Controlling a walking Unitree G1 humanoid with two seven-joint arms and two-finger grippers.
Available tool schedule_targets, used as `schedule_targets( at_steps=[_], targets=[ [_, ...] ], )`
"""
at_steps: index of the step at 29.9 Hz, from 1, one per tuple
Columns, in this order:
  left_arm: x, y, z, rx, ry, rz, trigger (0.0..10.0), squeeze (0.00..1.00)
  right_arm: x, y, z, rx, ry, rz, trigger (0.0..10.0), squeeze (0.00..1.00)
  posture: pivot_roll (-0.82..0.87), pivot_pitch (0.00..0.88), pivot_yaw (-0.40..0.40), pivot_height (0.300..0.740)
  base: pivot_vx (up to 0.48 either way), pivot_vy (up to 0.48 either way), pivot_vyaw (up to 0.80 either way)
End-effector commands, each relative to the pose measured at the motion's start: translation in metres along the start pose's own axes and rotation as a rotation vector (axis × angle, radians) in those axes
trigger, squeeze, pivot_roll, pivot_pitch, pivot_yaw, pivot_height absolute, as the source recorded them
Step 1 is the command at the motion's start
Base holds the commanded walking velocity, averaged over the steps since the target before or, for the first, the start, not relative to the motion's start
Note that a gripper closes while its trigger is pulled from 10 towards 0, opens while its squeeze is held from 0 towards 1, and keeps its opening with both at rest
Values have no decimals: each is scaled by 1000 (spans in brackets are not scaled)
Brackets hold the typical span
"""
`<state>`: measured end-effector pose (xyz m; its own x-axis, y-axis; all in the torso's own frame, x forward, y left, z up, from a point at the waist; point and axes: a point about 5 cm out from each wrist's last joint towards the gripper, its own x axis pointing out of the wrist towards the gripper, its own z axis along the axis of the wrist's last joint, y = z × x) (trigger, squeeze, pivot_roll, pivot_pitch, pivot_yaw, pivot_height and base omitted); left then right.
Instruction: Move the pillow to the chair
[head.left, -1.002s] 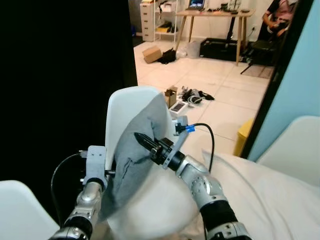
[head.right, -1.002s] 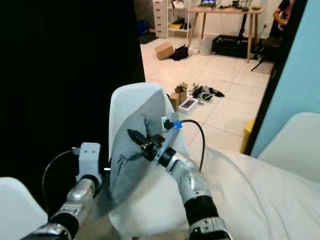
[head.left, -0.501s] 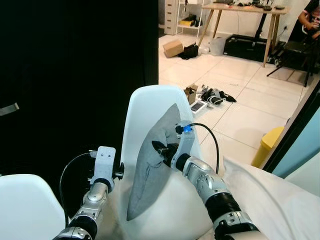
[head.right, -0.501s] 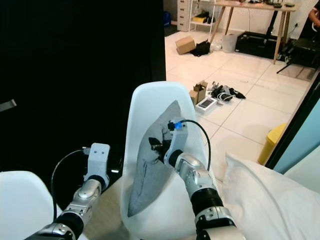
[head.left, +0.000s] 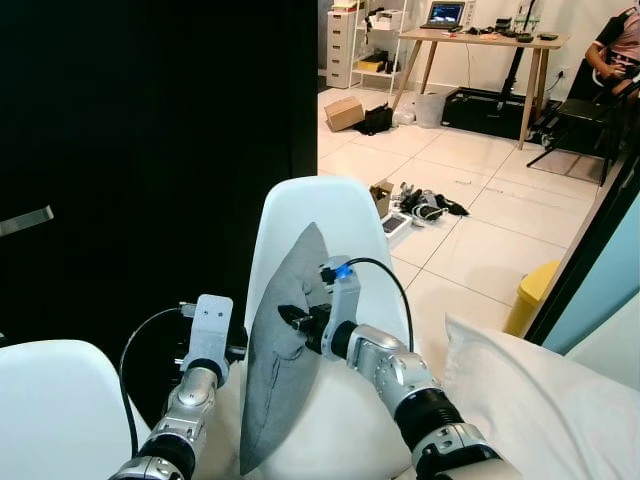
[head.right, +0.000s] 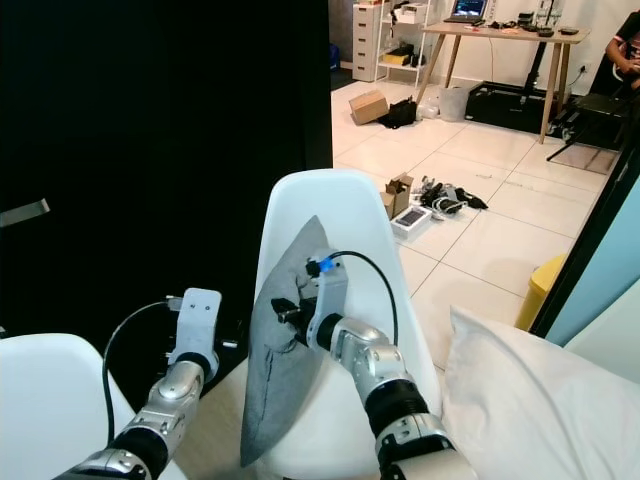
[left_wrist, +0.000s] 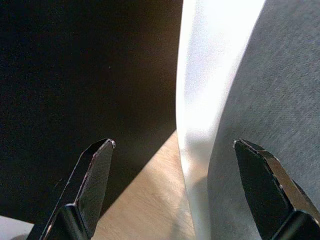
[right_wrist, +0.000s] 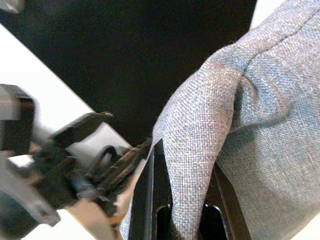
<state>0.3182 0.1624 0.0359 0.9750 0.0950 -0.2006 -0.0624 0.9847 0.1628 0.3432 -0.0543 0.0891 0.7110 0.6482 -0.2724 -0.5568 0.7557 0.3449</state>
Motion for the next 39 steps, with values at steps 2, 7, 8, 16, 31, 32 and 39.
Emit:
schedule_targets(
  at_steps=[2, 7, 8, 16, 31, 32, 39],
  targets=[
    [-3, 3, -7, 15, 26, 9, 10000, 0, -2, -8, -9, -27, 43, -65, 10000, 0, -90, 15, 34, 635, 0, 0, 0],
    [-5, 1, -10, 12, 37, 3, 10000, 0, -24, -49, -33, -156, 222, -344, 10000, 0, -95, 14, 35, 620, 0, 0, 0],
    [-5, 0, -11, 12, 39, 2, 10000, 0, -30, -56, -38, -193, 260, -388, 10000, 0, -95, 14, 35, 615, 0, 0, 0],
    [-4, -2, -9, 15, 39, -6, 10000, 0, -36, -63, -48, -282, 319, -415, 10000, 0, -94, 8, 34, 585, 0, 0, 0],
    [-4, 0, -10, 12, 45, 2, 10000, 0, -14, -37, -42, -417, 252, -314, 10000, 1000, -87, 6, 33, 550, 0, 0, 0],
    [-4, 0, -10, 12, 45, 2, 10000, 0, -14, -37, -42, -417, 252, -314, 10000, 1000, -87, 6, 33, 550, 0, 0, 0],
    [-4, -1, -11, -13, 51, 0, 10000, 0, -28, -63, -21, -495, 206, -480, 10000, 1000, -93, 11, 37, 550, 0, 0, 0]
  ],
)
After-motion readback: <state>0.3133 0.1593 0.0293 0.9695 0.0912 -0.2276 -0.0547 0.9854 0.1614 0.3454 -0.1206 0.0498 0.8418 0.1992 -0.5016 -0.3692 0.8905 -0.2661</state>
